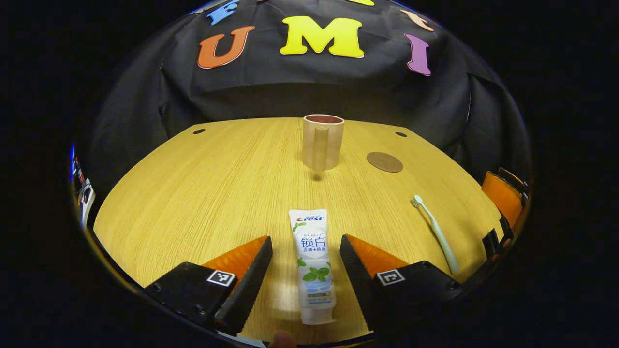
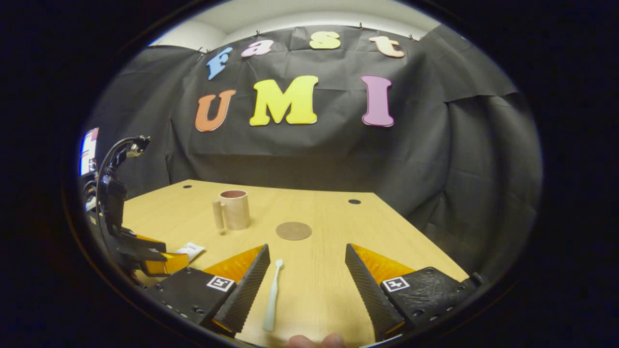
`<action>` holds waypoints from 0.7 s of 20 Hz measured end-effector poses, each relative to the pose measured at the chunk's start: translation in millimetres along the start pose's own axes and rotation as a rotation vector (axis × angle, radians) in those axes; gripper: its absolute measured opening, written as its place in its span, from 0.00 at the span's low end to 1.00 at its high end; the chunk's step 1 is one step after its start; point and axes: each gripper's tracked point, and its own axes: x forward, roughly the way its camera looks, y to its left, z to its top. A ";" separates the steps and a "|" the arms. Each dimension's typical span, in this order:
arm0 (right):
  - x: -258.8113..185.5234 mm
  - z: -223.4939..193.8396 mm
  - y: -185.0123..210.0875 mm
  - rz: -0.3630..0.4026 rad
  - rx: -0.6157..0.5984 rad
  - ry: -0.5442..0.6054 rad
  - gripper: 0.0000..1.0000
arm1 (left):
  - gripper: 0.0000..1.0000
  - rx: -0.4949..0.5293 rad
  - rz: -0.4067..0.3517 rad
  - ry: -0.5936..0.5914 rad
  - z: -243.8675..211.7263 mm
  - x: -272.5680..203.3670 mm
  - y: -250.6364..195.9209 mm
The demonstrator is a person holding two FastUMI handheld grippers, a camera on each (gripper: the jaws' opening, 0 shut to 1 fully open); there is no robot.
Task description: Put the toothbrush and toothpaste on the desktop into the cup, then pick up the cup and place it on the coaster on the desktop.
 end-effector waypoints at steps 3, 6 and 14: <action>5.1 -4.8 5.3 0.008 -0.009 0.014 0.95 | 0.85 0.000 0.003 0.022 -3.3 -1.8 -0.5; 10.0 -14.5 10.2 0.016 -0.015 0.047 0.95 | 0.78 -0.005 0.004 0.049 -8.2 -4.8 -1.9; 30.6 -36.8 23.6 0.033 -0.059 0.147 0.97 | 0.57 0.010 0.027 0.045 -5.7 -1.5 0.0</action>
